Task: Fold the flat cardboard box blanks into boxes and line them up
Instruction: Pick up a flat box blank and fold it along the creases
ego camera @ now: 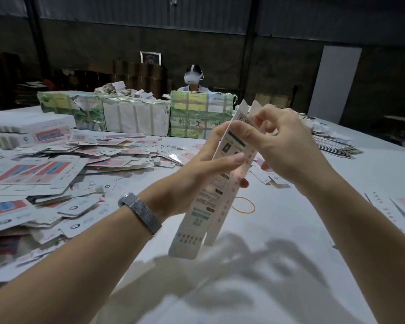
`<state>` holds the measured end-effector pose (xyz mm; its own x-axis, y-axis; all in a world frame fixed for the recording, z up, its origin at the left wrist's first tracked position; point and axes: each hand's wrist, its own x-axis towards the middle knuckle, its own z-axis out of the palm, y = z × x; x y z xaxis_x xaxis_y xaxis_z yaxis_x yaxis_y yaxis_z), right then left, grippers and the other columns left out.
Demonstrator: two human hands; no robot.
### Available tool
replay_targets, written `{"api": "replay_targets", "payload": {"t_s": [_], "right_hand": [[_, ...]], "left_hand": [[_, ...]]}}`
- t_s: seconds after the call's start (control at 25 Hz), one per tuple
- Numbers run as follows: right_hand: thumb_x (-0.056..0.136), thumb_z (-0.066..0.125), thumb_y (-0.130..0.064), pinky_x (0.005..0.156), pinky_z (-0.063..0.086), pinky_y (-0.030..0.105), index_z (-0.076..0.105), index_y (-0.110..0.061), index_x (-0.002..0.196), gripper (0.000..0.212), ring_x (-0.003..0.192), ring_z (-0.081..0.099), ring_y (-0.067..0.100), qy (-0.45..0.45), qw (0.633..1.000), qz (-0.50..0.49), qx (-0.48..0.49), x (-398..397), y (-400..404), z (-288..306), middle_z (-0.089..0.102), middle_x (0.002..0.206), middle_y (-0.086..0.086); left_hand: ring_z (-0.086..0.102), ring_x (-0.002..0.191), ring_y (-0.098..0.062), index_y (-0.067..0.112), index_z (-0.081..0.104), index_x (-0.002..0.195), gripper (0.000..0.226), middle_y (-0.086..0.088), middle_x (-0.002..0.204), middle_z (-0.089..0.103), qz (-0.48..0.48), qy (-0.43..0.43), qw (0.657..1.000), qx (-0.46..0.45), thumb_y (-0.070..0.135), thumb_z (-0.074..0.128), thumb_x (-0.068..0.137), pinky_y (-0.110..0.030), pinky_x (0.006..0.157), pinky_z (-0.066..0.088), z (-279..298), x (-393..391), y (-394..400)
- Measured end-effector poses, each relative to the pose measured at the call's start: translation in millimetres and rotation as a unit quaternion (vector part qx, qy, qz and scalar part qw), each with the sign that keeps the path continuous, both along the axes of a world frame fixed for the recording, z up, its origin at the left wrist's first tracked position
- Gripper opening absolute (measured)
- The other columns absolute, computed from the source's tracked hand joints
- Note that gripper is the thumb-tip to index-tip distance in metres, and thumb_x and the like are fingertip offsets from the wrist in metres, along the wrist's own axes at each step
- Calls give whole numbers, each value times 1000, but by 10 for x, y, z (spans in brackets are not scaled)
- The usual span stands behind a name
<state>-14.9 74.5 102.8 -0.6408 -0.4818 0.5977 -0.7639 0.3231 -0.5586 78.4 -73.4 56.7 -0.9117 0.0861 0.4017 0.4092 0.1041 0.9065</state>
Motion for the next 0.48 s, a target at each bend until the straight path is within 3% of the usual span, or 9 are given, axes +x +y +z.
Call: {"api": "replay_targets", "payload": {"t_s": [0.08, 0.16, 0.24, 0.32, 0.4, 0.48], "right_hand": [[76, 62, -71, 47, 47, 21, 60, -22, 77, 49, 58, 62, 3, -24, 999, 37, 9, -2, 46, 4, 65, 69, -6], [70, 61, -73, 41, 38, 17, 64, -15, 78, 59, 41, 52, -2, -57, 996, 55, 29, -24, 78, -4, 56, 46, -16], [65, 59, -78, 50, 38, 25, 70, -19, 79, 61, 46, 54, -5, -74, 994, 52, 54, -65, 76, -27, 56, 47, -21], [65, 60, -78, 56, 46, 30, 71, -23, 76, 57, 57, 63, 3, -85, 992, 61, 65, -96, 62, -67, 68, 61, -16], [71, 64, -70, 53, 48, 30, 67, -17, 71, 54, 54, 65, 15, -114, 988, 101, 38, -105, 39, -102, 72, 67, -5], [78, 68, -60, 45, 42, 21, 62, -11, 66, 51, 45, 57, 10, -115, 986, 124, -2, -100, 32, -102, 69, 61, -5]], "left_hand": [[71, 88, -21, 20, 39, 144, 55, -10, 110, 68, -20, -31, 998, -43, 52, 44, 100, -26, 75, 58, 46, 81, 19], [71, 85, -20, 18, 51, 133, 64, -1, 102, 73, -9, -61, 996, -67, 64, 26, 96, -25, 72, 59, 84, 102, 32], [71, 87, -21, 20, 55, 132, 70, -3, 111, 74, 17, -84, 993, -82, 63, 19, 91, -28, 76, 60, 62, 82, -21], [71, 88, -23, 19, 55, 133, 69, -7, 114, 73, 18, -98, 993, -70, 61, 21, 90, -30, 78, 61, 32, 82, -52], [72, 88, -22, 15, 53, 132, 66, -4, 107, 75, 2, -101, 994, -51, 58, 22, 93, -27, 74, 59, 18, 104, -48], [71, 89, -24, 14, 45, 139, 65, -11, 110, 72, 4, -81, 996, -39, 60, 25, 99, -28, 75, 59, 16, 59, -33]]}}
